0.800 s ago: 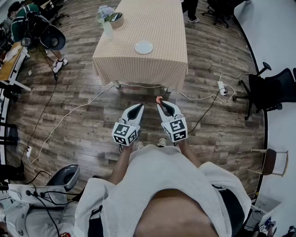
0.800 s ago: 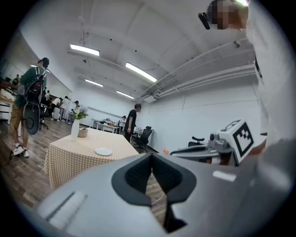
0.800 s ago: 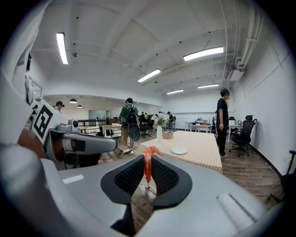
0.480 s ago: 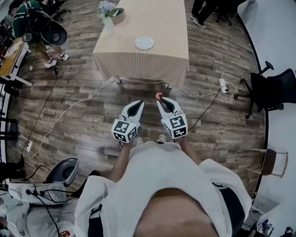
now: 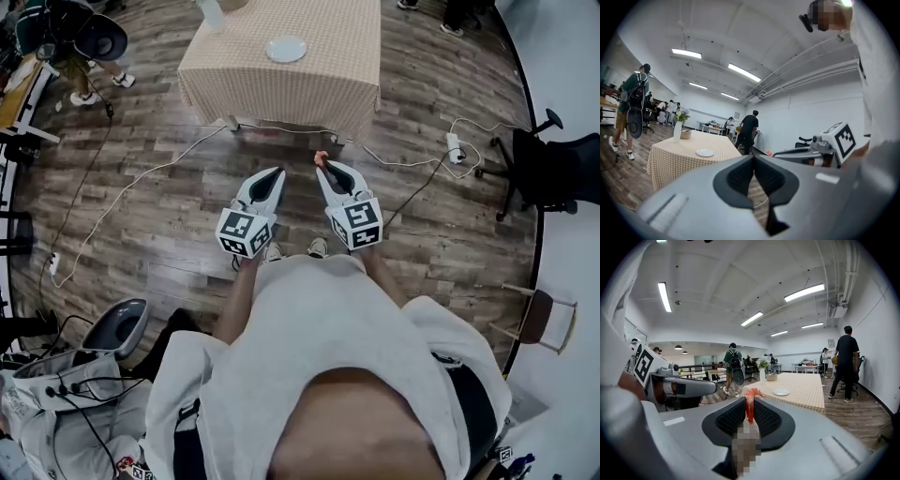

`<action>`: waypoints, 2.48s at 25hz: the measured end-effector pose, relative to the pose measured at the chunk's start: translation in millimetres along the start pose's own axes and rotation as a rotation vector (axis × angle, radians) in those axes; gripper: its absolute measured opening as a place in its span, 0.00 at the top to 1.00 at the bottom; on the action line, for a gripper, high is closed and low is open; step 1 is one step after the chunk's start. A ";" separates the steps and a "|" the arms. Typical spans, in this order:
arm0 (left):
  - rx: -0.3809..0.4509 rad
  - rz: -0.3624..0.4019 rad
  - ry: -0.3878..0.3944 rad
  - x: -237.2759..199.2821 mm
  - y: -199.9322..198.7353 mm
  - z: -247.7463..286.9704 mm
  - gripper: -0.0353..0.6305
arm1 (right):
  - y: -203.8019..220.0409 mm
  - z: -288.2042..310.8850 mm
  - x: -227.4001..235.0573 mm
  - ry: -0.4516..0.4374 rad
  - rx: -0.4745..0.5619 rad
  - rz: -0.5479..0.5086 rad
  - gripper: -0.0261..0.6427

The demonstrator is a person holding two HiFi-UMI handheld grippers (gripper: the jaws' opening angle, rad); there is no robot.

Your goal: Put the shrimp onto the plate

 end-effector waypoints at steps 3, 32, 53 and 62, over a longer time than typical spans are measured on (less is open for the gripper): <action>-0.001 0.016 -0.012 8.4 -1.8 5.0 0.93 | -2.0 -3.7 9.0 -0.019 0.010 -0.004 0.88; -0.016 0.004 0.015 23.4 16.1 61.3 0.93 | 16.2 -5.5 64.1 -0.005 -0.007 0.000 0.88; -0.036 -0.083 0.102 -141.8 40.2 188.1 0.93 | -19.5 168.4 122.1 0.085 -0.090 0.013 0.88; -0.025 -0.061 0.173 -247.5 18.4 262.9 0.93 | -66.1 274.5 147.8 0.135 -0.070 0.042 0.88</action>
Point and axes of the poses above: the fingertips, and each gripper's own axes: z forward along the fingers, x to its right, y out of its underside, the point moved 10 cm from there along -z, backward along the fingers, and after that the axes turned 11 degrees about z, right-handed, at the moved point
